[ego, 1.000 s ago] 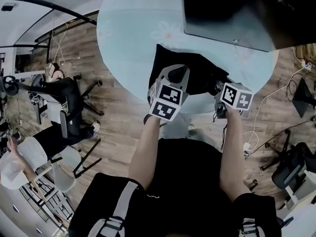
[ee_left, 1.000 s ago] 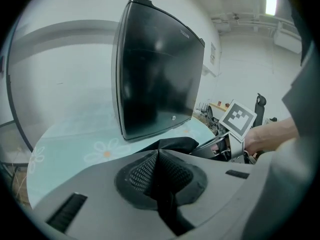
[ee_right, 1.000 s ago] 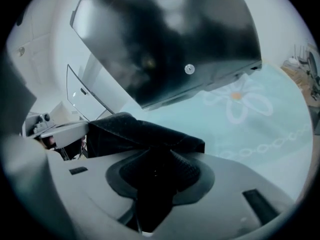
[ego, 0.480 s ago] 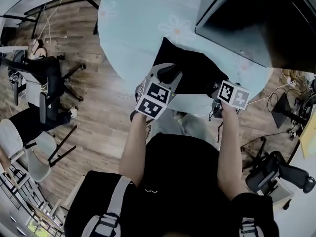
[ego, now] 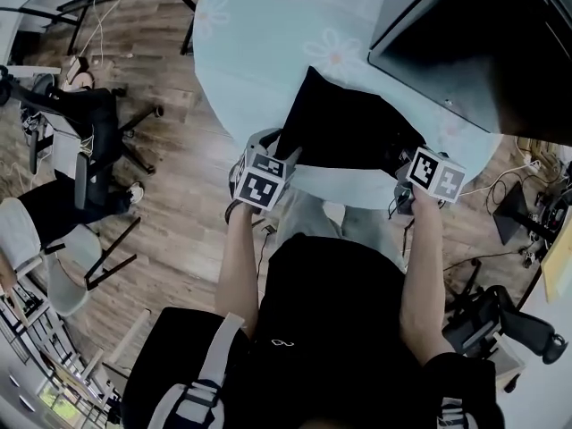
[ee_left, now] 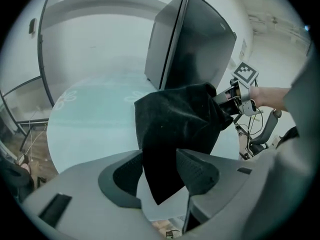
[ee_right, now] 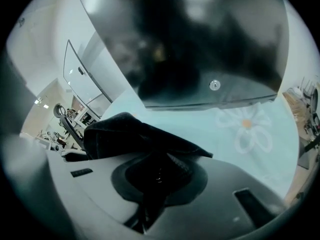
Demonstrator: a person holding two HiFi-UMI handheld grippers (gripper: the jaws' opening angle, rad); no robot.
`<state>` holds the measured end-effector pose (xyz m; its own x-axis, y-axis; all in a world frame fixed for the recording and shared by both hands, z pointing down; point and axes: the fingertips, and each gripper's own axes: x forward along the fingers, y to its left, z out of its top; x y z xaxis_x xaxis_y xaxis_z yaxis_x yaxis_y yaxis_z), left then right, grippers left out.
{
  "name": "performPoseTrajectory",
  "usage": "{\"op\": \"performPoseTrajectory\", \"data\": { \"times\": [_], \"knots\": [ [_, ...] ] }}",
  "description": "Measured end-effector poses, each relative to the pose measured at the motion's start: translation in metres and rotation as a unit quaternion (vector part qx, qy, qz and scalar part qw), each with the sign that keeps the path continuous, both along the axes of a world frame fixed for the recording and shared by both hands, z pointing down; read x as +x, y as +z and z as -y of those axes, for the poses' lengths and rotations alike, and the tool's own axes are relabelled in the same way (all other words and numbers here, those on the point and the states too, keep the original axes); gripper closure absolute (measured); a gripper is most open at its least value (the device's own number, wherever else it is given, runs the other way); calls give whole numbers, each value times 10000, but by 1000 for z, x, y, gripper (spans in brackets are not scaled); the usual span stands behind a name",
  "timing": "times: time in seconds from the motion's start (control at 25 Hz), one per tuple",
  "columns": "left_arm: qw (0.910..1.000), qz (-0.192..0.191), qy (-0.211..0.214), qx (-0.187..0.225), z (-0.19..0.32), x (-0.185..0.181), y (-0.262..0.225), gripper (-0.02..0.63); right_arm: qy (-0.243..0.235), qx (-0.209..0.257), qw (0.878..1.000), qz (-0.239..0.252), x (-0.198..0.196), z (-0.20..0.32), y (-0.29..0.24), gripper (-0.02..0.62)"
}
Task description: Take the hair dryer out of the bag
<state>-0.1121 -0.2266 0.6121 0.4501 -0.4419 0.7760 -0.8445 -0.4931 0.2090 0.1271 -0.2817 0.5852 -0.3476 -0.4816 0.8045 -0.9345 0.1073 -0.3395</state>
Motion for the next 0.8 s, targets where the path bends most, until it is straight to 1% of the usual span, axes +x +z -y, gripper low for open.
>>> {"op": "performPoseTrajectory", "data": {
  "times": [0.08,0.16,0.24,0.4,0.52,0.6,0.8],
  "knots": [
    [9998,105,101,-114,-5,4,6,419,-35,26,10000,32,-1,4,-3,558],
    [9994,269,191,-140,-4,7,10,482,-42,53,10000,72,-1,7,-5,558],
    [9991,375,141,-162,-1,9,14,581,2,100,9998,154,-1,9,-8,560],
    [9982,580,-63,-111,4,4,17,594,207,326,9985,382,0,22,-17,563],
    [9977,427,-528,-60,9,-10,15,594,303,487,9974,425,4,34,-26,565],
    [9965,341,-762,-62,10,-20,13,595,349,573,9965,499,7,41,-32,565],
    [9945,365,-978,75,14,-33,10,594,432,719,9950,550,16,49,-45,565]
  ]
}}
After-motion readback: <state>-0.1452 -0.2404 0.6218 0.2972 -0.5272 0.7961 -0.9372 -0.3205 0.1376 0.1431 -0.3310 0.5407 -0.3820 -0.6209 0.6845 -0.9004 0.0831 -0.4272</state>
